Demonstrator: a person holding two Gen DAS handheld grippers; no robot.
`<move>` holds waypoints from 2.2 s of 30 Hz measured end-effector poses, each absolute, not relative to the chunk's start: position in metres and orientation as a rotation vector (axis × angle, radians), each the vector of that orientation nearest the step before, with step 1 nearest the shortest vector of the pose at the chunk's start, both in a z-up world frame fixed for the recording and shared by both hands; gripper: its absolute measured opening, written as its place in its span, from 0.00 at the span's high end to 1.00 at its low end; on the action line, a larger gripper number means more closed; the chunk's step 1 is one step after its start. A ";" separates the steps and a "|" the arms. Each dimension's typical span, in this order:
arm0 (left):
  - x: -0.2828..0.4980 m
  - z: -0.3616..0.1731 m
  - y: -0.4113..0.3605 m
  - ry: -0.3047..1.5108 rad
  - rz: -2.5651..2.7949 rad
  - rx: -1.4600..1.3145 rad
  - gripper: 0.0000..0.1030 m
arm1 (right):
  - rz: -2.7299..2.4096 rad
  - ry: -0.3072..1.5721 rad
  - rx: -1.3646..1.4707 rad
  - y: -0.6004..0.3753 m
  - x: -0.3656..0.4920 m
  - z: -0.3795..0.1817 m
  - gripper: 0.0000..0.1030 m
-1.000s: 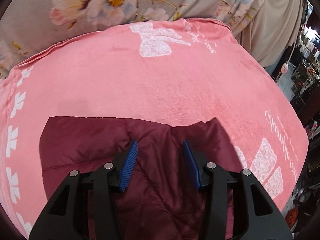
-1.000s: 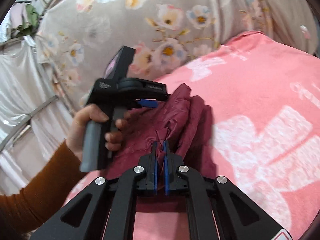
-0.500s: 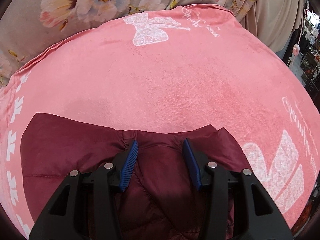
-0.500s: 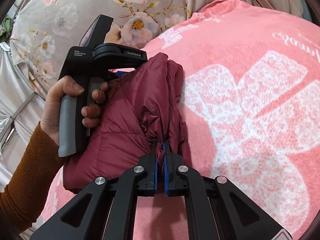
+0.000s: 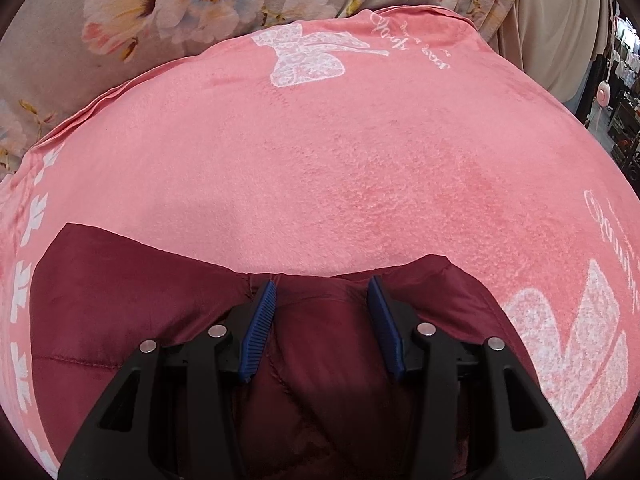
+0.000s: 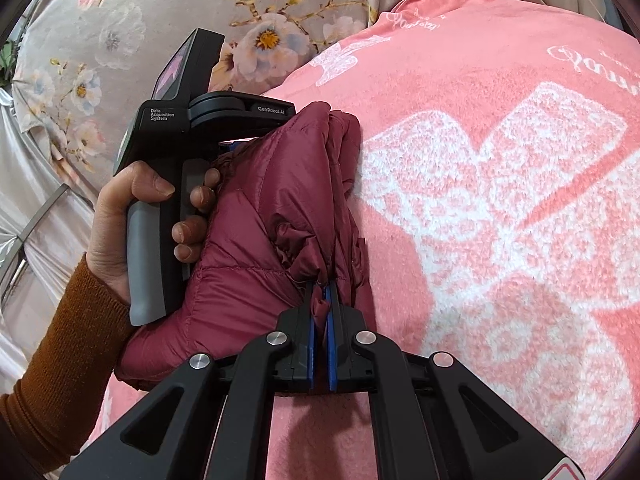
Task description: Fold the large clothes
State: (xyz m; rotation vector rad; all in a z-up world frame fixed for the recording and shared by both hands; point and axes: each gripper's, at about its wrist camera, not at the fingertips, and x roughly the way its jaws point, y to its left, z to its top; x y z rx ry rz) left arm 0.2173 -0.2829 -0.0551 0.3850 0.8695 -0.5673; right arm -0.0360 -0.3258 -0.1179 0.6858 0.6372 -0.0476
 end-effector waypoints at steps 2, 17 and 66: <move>0.218 -0.057 -0.283 0.865 -0.566 0.384 0.54 | -0.050 0.641 0.680 -0.325 -0.035 -0.118 0.97; 0.217 -0.066 -0.284 0.815 -0.554 0.387 0.54 | -0.054 0.662 0.662 -0.324 -0.027 -0.119 0.97; 0.182 -0.034 -0.057 0.971 -0.475 -0.123 0.12 | -0.145 0.702 0.608 -0.366 0.041 -0.066 0.46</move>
